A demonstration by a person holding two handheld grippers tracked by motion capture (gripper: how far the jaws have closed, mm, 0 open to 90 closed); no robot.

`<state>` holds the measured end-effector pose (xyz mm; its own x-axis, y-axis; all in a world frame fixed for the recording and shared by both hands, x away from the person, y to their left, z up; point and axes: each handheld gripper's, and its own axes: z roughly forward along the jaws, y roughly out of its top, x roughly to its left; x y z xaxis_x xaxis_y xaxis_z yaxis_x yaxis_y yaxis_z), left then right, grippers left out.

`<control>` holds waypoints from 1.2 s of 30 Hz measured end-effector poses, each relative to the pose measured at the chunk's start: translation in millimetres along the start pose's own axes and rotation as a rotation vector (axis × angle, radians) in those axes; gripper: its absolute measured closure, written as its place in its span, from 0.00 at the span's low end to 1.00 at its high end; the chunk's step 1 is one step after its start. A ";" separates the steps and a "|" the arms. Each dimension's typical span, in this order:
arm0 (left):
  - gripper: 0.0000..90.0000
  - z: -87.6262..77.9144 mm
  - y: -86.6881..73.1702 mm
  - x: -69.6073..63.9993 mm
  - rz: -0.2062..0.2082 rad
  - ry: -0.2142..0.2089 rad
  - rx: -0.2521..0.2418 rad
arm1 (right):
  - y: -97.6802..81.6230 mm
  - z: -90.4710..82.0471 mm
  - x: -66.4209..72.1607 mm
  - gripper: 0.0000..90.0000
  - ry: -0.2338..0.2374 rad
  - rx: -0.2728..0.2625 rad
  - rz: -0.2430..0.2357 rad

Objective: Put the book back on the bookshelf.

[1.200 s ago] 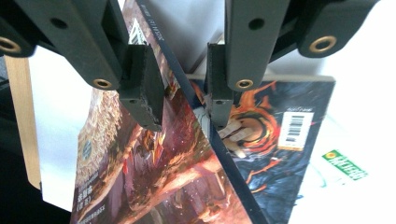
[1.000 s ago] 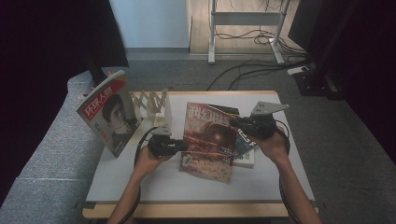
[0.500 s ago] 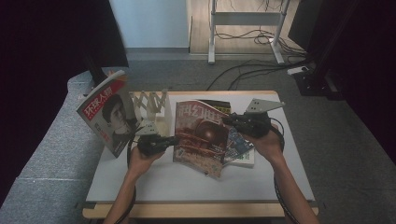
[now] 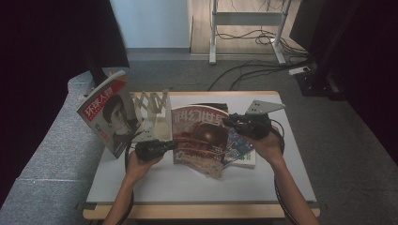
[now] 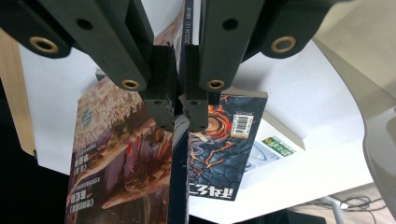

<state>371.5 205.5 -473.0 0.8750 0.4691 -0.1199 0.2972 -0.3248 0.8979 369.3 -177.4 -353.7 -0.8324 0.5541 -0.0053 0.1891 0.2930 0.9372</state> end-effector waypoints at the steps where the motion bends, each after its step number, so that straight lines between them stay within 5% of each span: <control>1: 0.95 -0.8 -0.8 -0.1 0.000 -0.001 -0.002 | -0.4 0.0 0.0 0.83 0.000 0.001 0.000; 15: 0.95 -5.2 -5.8 -1.9 0.019 -0.006 -0.020 | -10.1 1.9 0.1 0.59 -0.028 0.018 -0.009; 24: 0.95 -8.6 -9.1 -4.1 0.035 -0.008 -0.030 | -26.6 20.4 -3.1 0.42 -0.014 0.056 0.041; 30: 0.95 -10.4 -10.0 -5.1 0.047 -0.012 -0.028 | -32.3 32.1 0.9 0.47 0.034 0.068 0.042; 36: 0.94 -10.5 -9.0 -7.6 0.063 -0.013 -0.019 | -35.2 32.8 3.3 0.68 0.068 0.054 0.053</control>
<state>358.1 213.4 -475.7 0.8968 0.4371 -0.0683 0.2342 -0.3380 0.9115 376.9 -160.3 -398.1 -0.8536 0.5163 0.0691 0.2600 0.3073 0.9154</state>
